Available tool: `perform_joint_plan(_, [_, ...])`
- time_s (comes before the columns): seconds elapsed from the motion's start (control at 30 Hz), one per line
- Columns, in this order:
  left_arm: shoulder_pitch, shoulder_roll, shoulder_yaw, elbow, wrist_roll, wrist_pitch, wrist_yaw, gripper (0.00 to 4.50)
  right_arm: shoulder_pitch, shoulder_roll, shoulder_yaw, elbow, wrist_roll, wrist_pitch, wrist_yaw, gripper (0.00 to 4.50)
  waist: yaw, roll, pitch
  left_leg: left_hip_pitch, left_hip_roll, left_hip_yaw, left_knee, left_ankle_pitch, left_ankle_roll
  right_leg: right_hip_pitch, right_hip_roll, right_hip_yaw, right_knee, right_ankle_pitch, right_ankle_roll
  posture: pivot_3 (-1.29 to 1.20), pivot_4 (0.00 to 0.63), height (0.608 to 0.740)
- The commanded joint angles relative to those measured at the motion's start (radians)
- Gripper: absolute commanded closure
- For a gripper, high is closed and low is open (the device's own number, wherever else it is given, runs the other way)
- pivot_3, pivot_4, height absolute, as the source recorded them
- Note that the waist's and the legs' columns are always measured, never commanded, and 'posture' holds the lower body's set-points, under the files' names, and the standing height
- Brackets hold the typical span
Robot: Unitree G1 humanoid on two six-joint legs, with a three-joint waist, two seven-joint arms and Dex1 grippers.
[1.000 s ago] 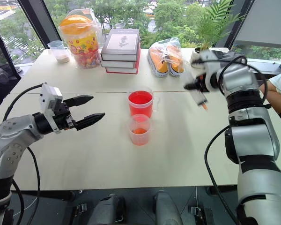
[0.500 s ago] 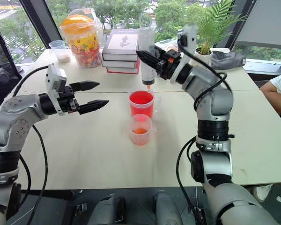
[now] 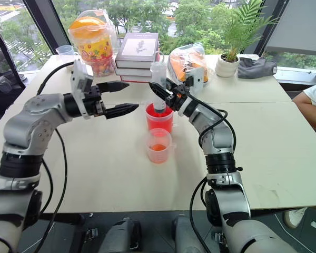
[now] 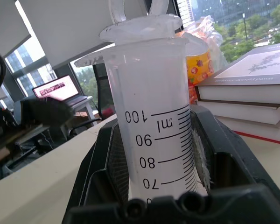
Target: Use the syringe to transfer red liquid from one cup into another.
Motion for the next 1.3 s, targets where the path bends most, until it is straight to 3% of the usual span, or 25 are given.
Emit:
perform_joint_plan(0.03, [-0.079,-0.037,-0.006,0.070,0.042,-0.058,0.012,0.00,-0.002,-0.002,0.007,-0.014,0.000,-0.034,-0.005,2.99,0.001,0.000,0.000,0.000,0.000,0.000,0.000,0.000,0.000,0.000,0.000,0.000,0.000,0.000,0.000,0.00,0.150,0.740])
perform_joint_plan(0.6, [-0.312,-0.182,-0.015,0.441,0.141,-0.195,-0.037,0.00,0.027,-0.022,0.052,-0.030,-0.021,-0.053,-0.001,2.99,0.001,0.000,0.000,0.000,0.000,0.000,0.000,0.000,0.000,0.000,0.000,0.000,0.000,0.000,0.000,0.00,0.150,0.740])
perform_joint_plan(0.7, [-0.336,-0.203,-0.012,0.486,0.146,-0.205,-0.050,0.84,0.023,-0.020,0.058,-0.030,-0.023,-0.057,-0.001,2.99,0.001,0.000,0.000,0.000,0.000,0.000,0.000,0.000,0.000,0.000,0.000,0.000,0.000,0.000,0.000,0.00,0.150,0.740])
perform_joint_plan(0.93, [-0.365,-0.231,-0.009,0.548,0.163,-0.221,-0.059,4.29,0.014,-0.022,0.066,-0.032,-0.026,-0.062,-0.001,2.99,0.001,0.000,0.000,0.000,0.000,0.000,0.000,0.000,0.000,0.000,0.000,0.000,0.000,0.000,0.000,0.00,0.150,0.740])
perform_joint_plan(0.97, [-0.365,-0.233,-0.009,0.550,0.164,-0.220,-0.063,4.45,0.013,-0.023,0.066,-0.032,-0.026,-0.062,-0.001,2.99,0.001,0.000,0.000,0.000,0.000,0.000,0.000,0.000,0.000,0.000,0.000,0.000,0.000,0.000,0.000,0.00,0.150,0.740])
perform_joint_plan(1.3, [-0.446,-0.214,0.036,0.574,0.147,-0.213,-0.053,4.45,0.024,-0.028,0.085,-0.020,-0.028,-0.044,0.021,2.99,0.001,0.000,0.000,0.000,0.000,0.000,0.000,0.000,0.000,0.000,0.000,0.000,0.000,0.000,0.000,0.00,0.150,0.740])
